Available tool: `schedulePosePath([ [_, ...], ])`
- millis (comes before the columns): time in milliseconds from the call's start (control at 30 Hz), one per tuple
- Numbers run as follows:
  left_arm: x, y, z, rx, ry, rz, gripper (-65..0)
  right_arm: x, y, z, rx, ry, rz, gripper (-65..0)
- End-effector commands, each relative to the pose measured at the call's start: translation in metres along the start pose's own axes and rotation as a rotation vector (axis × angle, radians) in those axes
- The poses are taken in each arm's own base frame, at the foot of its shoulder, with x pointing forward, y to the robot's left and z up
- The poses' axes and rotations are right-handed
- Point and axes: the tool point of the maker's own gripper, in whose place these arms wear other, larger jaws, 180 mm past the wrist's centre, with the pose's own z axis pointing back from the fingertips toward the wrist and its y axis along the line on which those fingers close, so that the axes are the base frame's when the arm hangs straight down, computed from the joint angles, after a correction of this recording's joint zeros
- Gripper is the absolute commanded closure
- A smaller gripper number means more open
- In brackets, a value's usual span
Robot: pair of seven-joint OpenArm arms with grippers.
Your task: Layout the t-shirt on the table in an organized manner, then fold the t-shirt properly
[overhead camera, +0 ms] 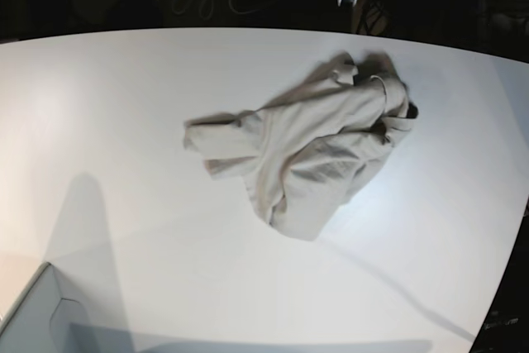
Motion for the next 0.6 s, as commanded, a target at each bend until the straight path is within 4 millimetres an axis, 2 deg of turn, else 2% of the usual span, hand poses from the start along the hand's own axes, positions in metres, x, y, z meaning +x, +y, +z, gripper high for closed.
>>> schedulePosePath([
  [0,-0.004,0.006,0.0,0.012,0.009,0.007,0.0,0.0,-0.005,0.0,0.0,-0.009,-0.005,0.0],
  [67,0.012,0.006,0.001,0.013,-0.037,0.006,0.0,0.006,-0.009,0.001,-0.006,-0.043,-0.004,0.0],
  [167,0.014,0.004,0.003,0.008,-0.091,0.004,0.0,0.02,-0.01,0.006,-0.006,-0.126,0.003,0.0],
  [233,0.029,0.017,0.01,0.025,-0.166,-0.004,0.0,0.031,-0.01,0.014,-0.007,-0.198,0.004,0.0],
  [567,0.07,0.021,0.07,0.02,-0.462,-0.036,0.0,0.069,-0.013,0.082,-0.012,-0.496,0.01,0.0],
])
